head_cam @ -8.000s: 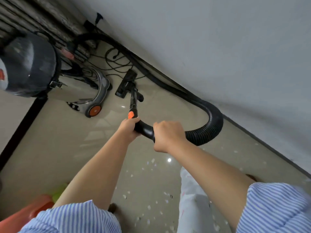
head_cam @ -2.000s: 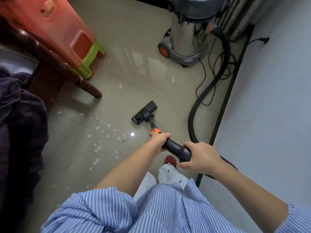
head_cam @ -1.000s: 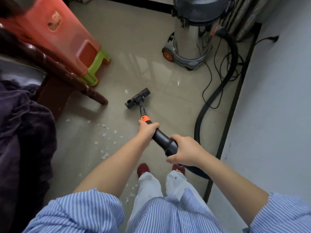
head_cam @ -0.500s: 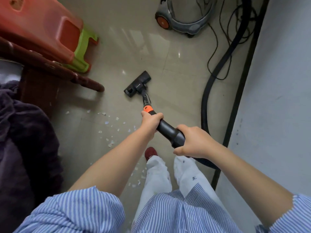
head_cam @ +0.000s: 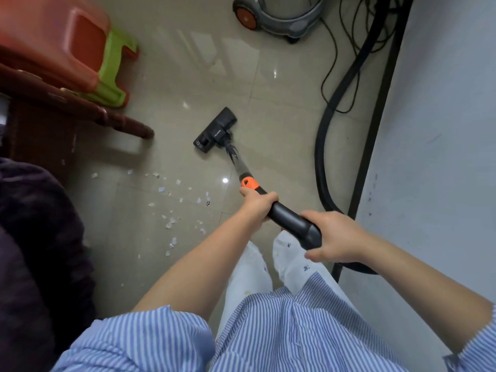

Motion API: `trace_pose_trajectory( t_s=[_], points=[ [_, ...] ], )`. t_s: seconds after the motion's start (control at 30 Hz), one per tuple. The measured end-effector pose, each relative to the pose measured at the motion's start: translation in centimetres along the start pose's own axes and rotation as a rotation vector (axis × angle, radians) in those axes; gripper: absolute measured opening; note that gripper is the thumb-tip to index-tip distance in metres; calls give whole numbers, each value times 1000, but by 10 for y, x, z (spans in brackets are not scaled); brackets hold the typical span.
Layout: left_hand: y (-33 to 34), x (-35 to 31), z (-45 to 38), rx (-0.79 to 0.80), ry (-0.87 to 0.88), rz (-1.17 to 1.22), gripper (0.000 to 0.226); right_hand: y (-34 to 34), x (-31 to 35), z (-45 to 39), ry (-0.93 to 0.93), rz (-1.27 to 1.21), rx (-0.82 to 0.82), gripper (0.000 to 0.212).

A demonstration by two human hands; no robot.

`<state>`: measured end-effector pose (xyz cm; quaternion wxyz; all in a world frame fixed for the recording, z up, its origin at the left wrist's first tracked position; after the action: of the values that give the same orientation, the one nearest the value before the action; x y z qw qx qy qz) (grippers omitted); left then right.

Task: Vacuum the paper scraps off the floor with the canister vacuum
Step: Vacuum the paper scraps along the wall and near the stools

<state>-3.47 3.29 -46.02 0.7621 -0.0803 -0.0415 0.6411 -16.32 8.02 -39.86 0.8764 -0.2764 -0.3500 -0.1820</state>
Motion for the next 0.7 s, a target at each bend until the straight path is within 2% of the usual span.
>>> trace_pose_trajectory(
  t_s=[0.17, 0.27, 0.4, 0.53, 0.63, 0.7],
  points=[
    [28, 31, -20, 97, -85, -10, 88, 31, -37, 10, 71, -80, 88, 50],
    [31, 22, -32, 122, -74, 27, 82, 25, -49, -2, 80, -70, 77, 41],
    [6, -12, -49, 50, -26, 75, 73, 6, -43, -41, 42, -28, 16, 36],
    [-29, -43, -64, -11, 35, 168, 69, -4, -20, -79, 13, -117, 12, 37],
    [-48, -42, -73, -29, -10, 265, 55, 4, -6, -89, 20, -171, 68, 38],
    [-52, -33, -76, -20, -64, 343, 26, 14, -6, -88, 53, -149, 97, 39]
  ],
)
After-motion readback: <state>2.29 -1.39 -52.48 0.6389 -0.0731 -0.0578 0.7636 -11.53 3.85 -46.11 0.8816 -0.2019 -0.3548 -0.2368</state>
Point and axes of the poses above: each hand's wrist, its own z-axis away from the middle knuckle, its own y-axis out of the palm, x = y × z, the point moved 7 cm from there along -z, towards the middle knuckle, and after that the axes turned 14 degrees about -y, right-handed, at the moved point
